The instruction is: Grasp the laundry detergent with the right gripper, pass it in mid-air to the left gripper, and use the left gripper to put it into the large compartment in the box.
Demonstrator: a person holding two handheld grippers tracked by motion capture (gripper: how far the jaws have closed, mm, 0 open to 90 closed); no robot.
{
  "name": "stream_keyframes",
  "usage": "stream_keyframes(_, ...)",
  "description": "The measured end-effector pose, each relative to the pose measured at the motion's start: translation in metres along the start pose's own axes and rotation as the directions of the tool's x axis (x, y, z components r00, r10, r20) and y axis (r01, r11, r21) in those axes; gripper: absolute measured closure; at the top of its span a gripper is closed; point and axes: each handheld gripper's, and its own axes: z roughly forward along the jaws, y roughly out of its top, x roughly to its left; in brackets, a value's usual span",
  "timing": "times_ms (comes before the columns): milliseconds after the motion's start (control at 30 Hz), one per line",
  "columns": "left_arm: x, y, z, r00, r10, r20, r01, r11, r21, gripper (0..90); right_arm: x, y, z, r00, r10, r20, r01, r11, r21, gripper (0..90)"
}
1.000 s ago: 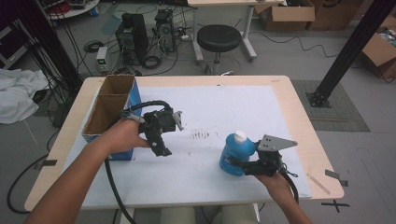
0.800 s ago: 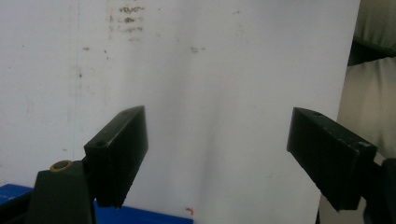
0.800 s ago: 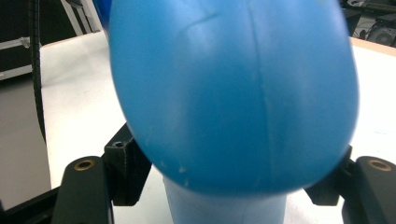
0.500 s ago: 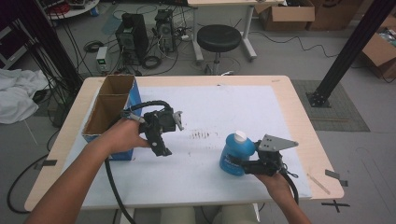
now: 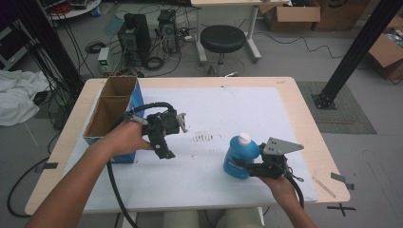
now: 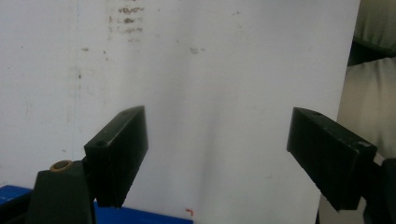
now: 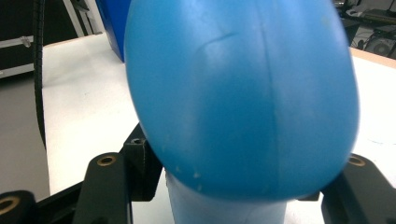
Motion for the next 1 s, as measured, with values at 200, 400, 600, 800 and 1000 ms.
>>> stream_keyframes(200,0.001,0.000,0.000,1.0000,0.006,-0.001,-0.006,1.0000,0.005,21.1,0.000,-0.001,0.000,1.0000,-0.003,0.001,0.003,1.000,-0.006,40.4)
stream_keyframes(400,0.001,0.000,0.001,1.0000,-0.002,0.000,0.002,1.0000,-0.003,21.1,0.001,-0.001,0.000,0.9999,-0.012,0.003,0.012,1.000,-0.008,41.1)
stream_keyframes(600,0.002,0.000,0.000,1.0000,0.002,-0.001,-0.002,1.0000,0.003,21.1,0.001,-0.001,-0.001,0.9999,-0.016,0.002,0.016,1.000,-0.013,42.2)
stream_keyframes(800,-0.001,0.002,-0.003,1.0000,0.005,-0.005,-0.005,1.0000,-0.004,21.1,0.000,0.001,-0.001,0.9997,-0.025,-0.003,0.025,1.000,-0.004,42.7)
stream_keyframes(1000,-0.007,0.011,-0.014,0.9992,0.032,-0.022,-0.033,0.9991,-0.027,21.1,-0.002,0.014,-0.007,0.9979,-0.052,-0.038,0.051,0.999,-0.010,42.8)
